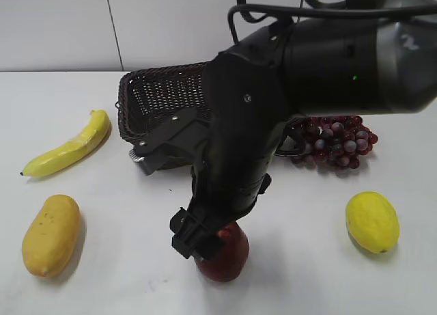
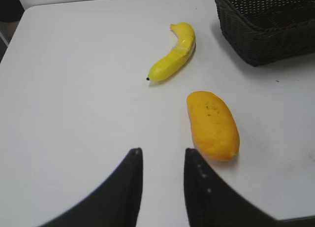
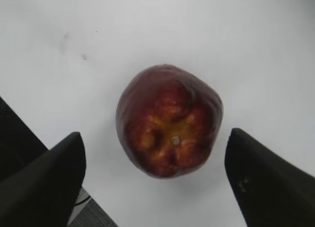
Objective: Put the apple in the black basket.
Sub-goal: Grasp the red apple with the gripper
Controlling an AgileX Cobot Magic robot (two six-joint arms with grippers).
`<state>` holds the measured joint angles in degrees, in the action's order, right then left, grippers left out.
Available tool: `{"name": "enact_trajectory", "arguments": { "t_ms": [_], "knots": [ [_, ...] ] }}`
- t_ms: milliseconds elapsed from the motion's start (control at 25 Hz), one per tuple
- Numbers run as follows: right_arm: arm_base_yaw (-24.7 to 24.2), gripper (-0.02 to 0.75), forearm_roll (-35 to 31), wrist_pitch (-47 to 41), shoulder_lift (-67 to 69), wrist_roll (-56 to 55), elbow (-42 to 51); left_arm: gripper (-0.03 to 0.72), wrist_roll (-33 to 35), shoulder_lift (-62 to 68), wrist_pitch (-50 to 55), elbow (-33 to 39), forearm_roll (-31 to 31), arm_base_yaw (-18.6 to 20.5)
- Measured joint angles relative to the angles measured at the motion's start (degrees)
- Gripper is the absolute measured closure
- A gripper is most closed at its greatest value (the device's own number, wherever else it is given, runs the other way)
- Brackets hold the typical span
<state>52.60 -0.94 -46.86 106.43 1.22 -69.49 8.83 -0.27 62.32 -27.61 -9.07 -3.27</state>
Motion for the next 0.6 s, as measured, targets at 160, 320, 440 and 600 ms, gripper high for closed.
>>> {"name": "enact_trajectory", "arguments": {
  "t_ms": [160, 320, 440, 600],
  "knots": [
    [0.00, 0.065, 0.08, 0.14, 2.16, -0.46, -1.07, 0.465, 0.00, 0.00, 0.00, 0.00, 0.00, 0.00],
    [0.00, 0.065, 0.08, 0.21, 3.75, -0.63, -1.14, 0.465, 0.00, 0.00, 0.00, 0.00, 0.00, 0.00],
    [0.00, 0.085, 0.15, 0.24, 4.93, -0.63, -1.18, 0.465, 0.00, 0.00, 0.00, 0.00, 0.00, 0.00],
    [0.00, 0.167, 0.23, 0.31, 5.89, -0.69, -1.24, 0.465, 0.00, 0.00, 0.00, 0.00, 0.00, 0.00]
  ]
}}
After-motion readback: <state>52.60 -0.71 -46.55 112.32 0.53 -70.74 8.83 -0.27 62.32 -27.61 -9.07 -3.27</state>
